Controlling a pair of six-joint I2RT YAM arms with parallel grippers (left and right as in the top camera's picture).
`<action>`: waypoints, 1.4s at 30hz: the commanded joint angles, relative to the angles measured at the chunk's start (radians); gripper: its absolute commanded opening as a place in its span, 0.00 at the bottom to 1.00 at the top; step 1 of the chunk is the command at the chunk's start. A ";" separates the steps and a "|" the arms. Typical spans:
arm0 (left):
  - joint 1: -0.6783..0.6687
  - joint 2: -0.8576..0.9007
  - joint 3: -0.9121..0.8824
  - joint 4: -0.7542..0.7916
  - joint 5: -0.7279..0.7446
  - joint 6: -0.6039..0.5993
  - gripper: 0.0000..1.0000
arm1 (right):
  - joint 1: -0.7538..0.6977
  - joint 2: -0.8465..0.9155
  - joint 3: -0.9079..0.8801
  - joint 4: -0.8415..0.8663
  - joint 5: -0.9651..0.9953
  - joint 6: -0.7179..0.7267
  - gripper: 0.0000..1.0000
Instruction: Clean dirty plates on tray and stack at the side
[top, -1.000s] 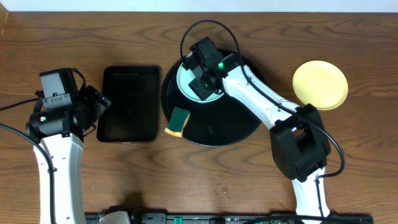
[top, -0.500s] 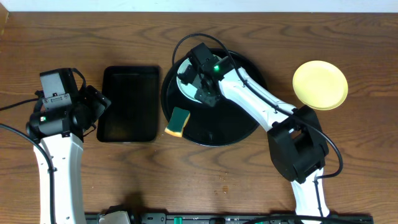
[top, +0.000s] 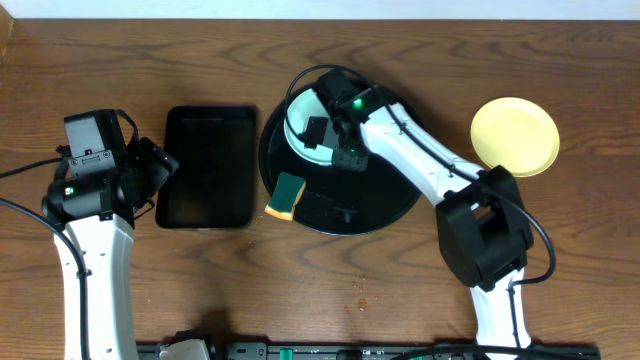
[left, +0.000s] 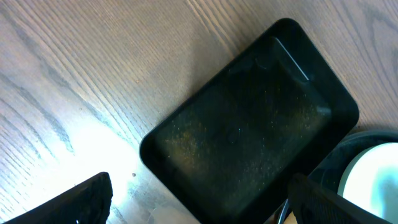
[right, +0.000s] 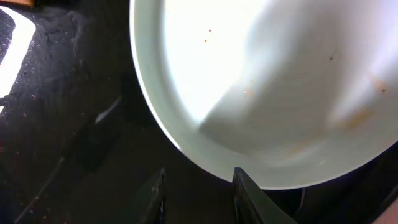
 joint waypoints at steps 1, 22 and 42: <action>0.005 0.005 0.015 -0.003 -0.009 -0.008 0.90 | -0.035 0.002 0.008 0.000 -0.084 -0.072 0.32; 0.005 0.005 0.015 -0.003 -0.009 -0.008 0.90 | -0.048 0.109 0.008 0.051 -0.153 -0.174 0.18; 0.005 0.005 0.015 -0.003 -0.009 -0.008 0.90 | 0.003 -0.034 0.009 0.103 -0.121 0.051 0.01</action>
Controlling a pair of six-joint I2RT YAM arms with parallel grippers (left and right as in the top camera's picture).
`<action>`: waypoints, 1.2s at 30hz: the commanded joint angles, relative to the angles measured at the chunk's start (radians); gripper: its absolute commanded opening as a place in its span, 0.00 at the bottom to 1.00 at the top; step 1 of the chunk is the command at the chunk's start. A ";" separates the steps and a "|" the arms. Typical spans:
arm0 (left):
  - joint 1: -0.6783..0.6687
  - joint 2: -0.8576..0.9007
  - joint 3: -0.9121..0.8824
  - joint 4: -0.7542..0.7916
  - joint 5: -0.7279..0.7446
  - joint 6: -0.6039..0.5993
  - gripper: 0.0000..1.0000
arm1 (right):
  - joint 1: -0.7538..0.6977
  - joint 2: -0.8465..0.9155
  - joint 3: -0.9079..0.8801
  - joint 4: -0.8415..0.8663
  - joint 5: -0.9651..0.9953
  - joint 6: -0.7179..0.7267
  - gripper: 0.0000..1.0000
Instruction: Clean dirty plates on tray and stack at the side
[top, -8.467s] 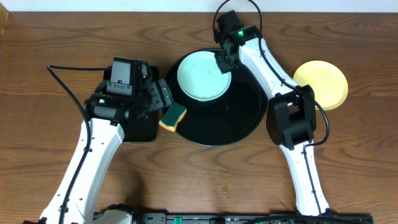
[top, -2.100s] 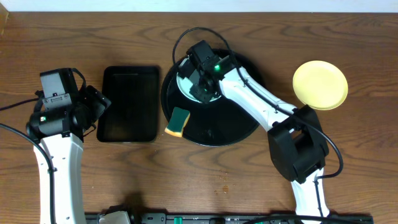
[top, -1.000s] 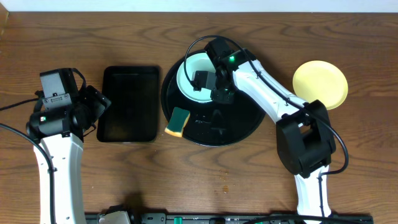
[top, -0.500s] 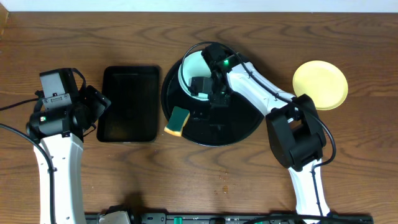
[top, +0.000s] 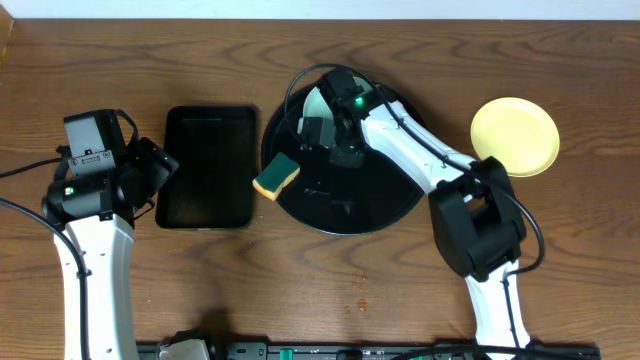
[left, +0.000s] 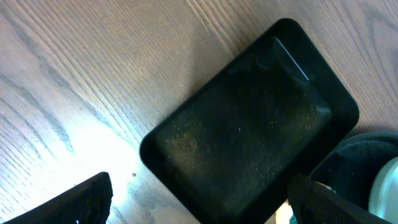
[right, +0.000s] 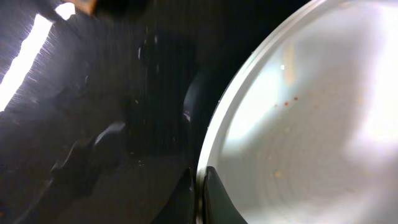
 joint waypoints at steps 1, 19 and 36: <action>0.005 0.005 0.015 -0.003 -0.009 -0.008 0.90 | 0.008 -0.082 -0.002 0.011 -0.013 0.138 0.01; 0.005 0.005 0.015 -0.003 -0.009 -0.008 0.90 | -0.009 -0.088 0.012 0.135 -0.208 0.622 0.01; 0.005 0.005 0.015 -0.003 -0.009 -0.008 0.90 | -0.013 -0.088 0.103 0.202 -0.271 0.826 0.50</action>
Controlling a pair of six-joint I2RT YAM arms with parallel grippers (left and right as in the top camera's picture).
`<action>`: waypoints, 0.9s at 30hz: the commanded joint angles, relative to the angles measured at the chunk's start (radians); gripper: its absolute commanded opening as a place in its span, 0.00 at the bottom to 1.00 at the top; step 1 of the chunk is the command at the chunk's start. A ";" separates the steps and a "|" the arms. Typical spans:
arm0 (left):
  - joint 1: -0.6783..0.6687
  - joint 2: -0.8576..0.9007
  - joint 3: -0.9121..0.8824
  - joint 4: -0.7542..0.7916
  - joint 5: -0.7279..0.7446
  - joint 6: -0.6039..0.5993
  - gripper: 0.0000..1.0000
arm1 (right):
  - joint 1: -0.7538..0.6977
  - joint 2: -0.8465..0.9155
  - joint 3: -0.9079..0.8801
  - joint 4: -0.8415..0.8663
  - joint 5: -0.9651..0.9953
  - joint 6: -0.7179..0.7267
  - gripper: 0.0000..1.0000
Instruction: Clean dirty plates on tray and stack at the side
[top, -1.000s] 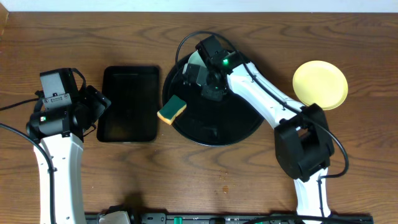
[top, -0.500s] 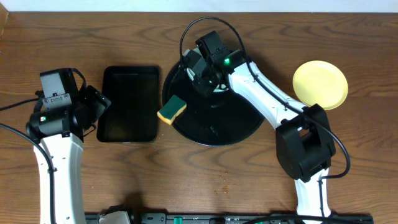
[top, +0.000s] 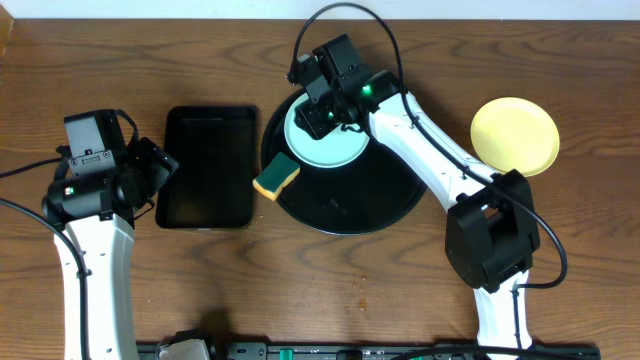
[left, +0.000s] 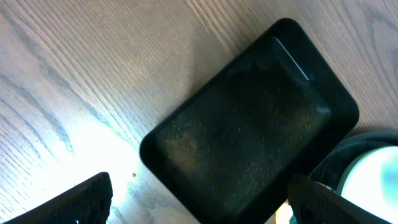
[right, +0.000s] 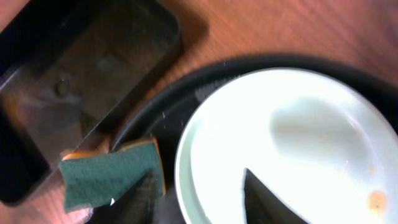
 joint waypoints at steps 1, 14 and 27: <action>0.005 0.005 0.014 -0.003 -0.009 -0.008 0.90 | -0.011 -0.023 0.023 0.030 -0.048 0.051 0.50; 0.005 0.005 0.015 -0.003 -0.009 -0.008 0.90 | -0.064 -0.023 0.022 -0.065 0.528 0.188 0.41; 0.005 0.005 0.014 -0.003 -0.009 -0.008 0.90 | -0.130 0.067 -0.013 -0.058 0.486 0.310 0.24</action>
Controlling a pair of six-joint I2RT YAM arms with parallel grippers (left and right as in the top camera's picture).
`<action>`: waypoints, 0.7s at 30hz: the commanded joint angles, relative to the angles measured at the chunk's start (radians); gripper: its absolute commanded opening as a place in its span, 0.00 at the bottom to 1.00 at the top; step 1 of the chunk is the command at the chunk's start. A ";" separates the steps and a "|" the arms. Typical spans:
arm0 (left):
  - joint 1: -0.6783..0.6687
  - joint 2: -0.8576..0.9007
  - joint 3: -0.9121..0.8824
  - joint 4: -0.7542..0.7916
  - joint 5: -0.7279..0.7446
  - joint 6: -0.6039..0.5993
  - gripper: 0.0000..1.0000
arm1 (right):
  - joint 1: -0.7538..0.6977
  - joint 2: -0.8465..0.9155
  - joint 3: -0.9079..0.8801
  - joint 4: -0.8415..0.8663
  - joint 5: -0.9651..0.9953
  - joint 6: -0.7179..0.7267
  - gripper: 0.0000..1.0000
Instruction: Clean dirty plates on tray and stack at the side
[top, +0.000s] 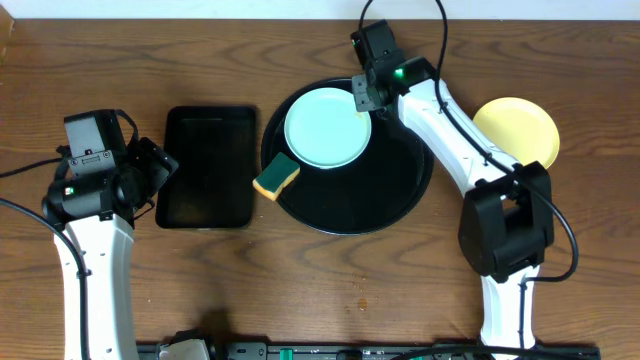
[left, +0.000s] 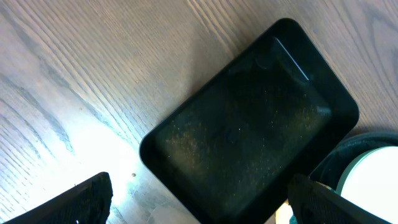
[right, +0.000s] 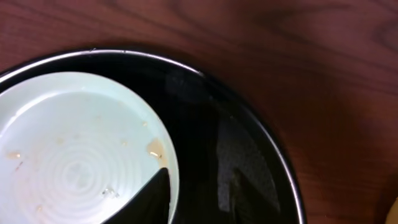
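Note:
A pale mint plate (top: 325, 128) with small food specks lies flat in the rear left of the round black tray (top: 395, 195). My right gripper (top: 363, 97) is at the plate's right rim. In the right wrist view the right gripper (right: 196, 202) is open, one finger (right: 155, 198) over the plate (right: 74, 149) and the rim between the jaws. A green and yellow sponge (top: 276, 177) rests on the tray's left edge. My left gripper (left: 199, 208) hangs open over the near end of the rectangular black tray (left: 249, 130).
A yellow plate (top: 515, 135) sits on the wooden table to the right of the round tray. The rectangular black tray (top: 208, 167) lies between my left arm and the round tray. Cables loop above the right arm near the table's back edge.
My right gripper was above the mint plate's upper left and is now at its right rim, still open. The plate stays flat. Sponge and left arm have not moved.
My right gripper stood open astride the mint plate's rim, the sponge lying inside the round tray. Then it was shut on the rim with the plate tipped up, the sponge at the tray's left edge. Later the plate lay flat, gripper open above it, now at its right rim.

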 joint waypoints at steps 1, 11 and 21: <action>0.005 0.005 0.015 -0.003 -0.009 -0.008 0.90 | -0.005 0.064 -0.011 0.008 -0.013 0.035 0.24; 0.005 0.005 0.014 -0.003 -0.009 -0.008 0.90 | 0.010 0.145 -0.011 0.040 0.006 0.064 0.22; 0.005 0.005 0.015 -0.003 -0.009 -0.008 0.90 | 0.023 0.163 -0.011 0.047 -0.007 0.068 0.15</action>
